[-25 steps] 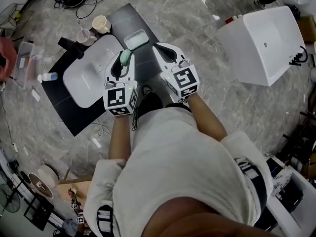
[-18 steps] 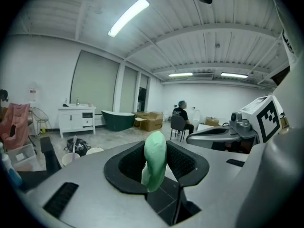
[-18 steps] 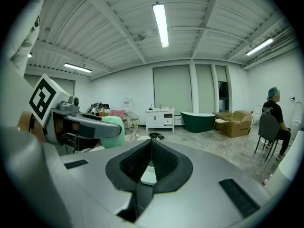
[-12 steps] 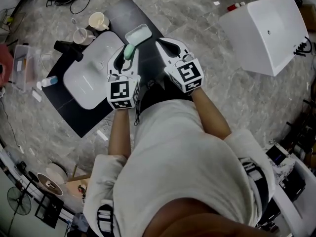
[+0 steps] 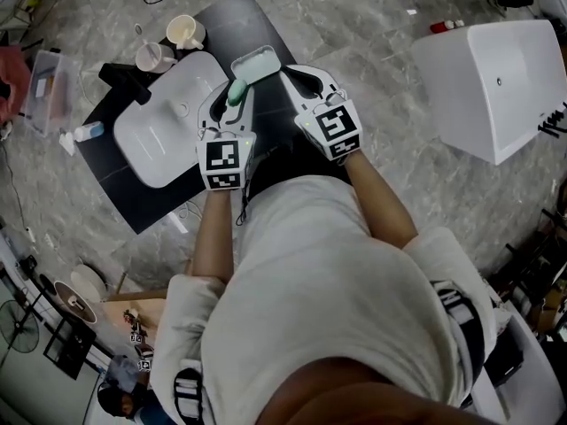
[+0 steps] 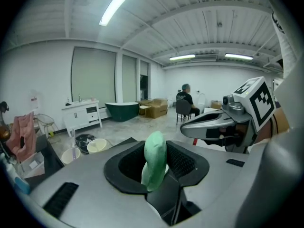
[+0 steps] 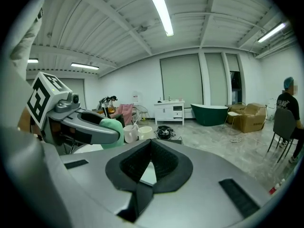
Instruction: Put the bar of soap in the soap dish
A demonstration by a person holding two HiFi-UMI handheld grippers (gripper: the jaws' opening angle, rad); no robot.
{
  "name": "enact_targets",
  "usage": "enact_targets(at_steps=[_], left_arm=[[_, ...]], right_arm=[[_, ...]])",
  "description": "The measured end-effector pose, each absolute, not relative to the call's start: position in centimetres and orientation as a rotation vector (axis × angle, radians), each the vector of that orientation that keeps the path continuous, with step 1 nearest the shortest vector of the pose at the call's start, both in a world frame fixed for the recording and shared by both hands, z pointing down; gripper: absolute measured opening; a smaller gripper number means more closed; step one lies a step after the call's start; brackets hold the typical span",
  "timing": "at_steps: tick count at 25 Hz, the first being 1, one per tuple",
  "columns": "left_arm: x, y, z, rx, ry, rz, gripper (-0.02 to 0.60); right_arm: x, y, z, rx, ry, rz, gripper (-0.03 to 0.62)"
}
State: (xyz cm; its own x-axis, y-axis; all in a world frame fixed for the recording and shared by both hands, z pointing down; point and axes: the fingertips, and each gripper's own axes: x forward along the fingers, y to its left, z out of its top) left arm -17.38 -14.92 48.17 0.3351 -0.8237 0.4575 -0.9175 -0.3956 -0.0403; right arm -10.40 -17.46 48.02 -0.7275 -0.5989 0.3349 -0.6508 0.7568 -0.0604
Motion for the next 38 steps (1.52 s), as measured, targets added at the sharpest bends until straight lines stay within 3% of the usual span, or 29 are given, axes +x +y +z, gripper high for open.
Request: enact_targets(at_steps=[14, 38], left_arm=[[-15.9, -18.5, 54.6, 2.335, -1.522, 0.94, 0.143], [-14.8, -19.7, 62.6, 2.279, -1.343, 1.331, 0.143]], right_arm=[[-11.1, -19.3, 54.2, 0.72, -2.598, 0.258, -0.006], [-9.3, -20.3, 58.0, 0.712, -2.557, 0.371, -0.006]])
